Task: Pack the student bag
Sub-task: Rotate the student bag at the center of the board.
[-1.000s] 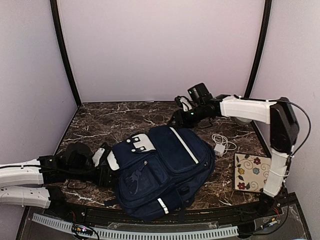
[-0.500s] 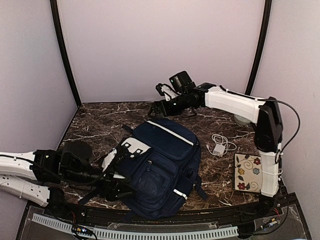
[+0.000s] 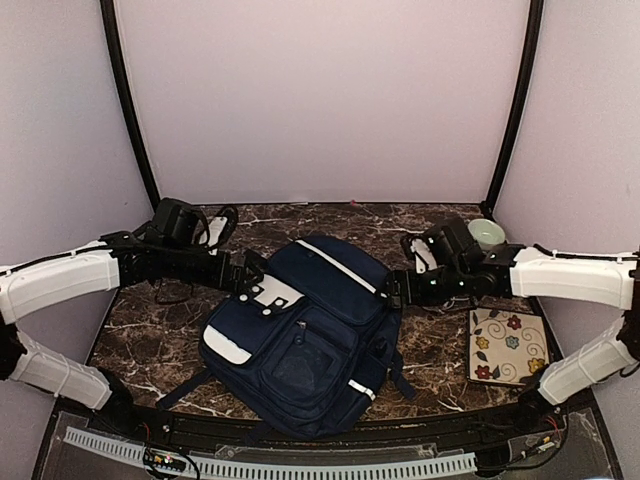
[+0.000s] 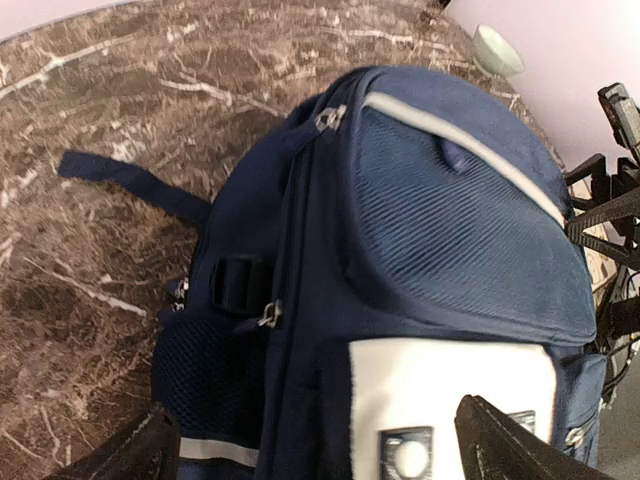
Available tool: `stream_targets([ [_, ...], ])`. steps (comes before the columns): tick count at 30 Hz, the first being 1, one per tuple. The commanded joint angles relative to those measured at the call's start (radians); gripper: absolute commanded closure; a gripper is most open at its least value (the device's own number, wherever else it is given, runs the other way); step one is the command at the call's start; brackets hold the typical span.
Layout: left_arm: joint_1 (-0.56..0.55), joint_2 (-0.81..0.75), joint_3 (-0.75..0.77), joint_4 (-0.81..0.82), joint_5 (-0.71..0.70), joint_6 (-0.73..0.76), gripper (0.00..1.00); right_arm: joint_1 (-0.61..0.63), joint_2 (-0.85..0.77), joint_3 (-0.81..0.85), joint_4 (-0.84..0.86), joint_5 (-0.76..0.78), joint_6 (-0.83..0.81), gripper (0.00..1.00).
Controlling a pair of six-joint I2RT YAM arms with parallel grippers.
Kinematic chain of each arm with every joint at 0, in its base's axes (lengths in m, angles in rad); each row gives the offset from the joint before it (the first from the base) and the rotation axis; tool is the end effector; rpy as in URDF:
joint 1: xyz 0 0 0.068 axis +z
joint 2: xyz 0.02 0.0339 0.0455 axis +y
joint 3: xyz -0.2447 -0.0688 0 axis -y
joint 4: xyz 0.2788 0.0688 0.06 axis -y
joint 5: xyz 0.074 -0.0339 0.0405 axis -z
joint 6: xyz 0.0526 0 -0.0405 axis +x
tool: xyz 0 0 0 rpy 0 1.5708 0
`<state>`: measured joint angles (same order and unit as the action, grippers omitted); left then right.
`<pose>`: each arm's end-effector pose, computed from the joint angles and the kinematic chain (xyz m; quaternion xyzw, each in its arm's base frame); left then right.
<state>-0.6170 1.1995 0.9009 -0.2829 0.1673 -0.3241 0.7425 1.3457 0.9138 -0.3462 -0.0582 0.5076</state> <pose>0.2563 -0.1926 0.2477 0.1672 0.8619 -0.2800 0.3883 0.2439 0.2280 0.2010 -0.1192 0.9144 0.2476 0.2972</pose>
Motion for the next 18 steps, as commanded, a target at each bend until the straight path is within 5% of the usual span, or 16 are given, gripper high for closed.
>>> stream_targets([
  [1,0.026,0.044,-0.014,0.032,0.146,0.019,0.01,0.012,-0.010,-0.153,0.272,-0.163,0.201,0.13],
  [6,0.026,0.028,-0.125,0.098,0.255,-0.004,0.01,0.001,0.200,0.031,0.285,-0.178,0.070,0.14],
  [14,0.022,-0.207,-0.397,0.266,0.327,-0.182,0.10,-0.035,0.639,0.714,0.003,-0.158,-0.137,0.19],
  [18,0.013,-0.275,-0.513,0.426,0.319,-0.277,0.25,-0.035,0.629,0.782,-0.056,-0.099,-0.190,0.03],
])
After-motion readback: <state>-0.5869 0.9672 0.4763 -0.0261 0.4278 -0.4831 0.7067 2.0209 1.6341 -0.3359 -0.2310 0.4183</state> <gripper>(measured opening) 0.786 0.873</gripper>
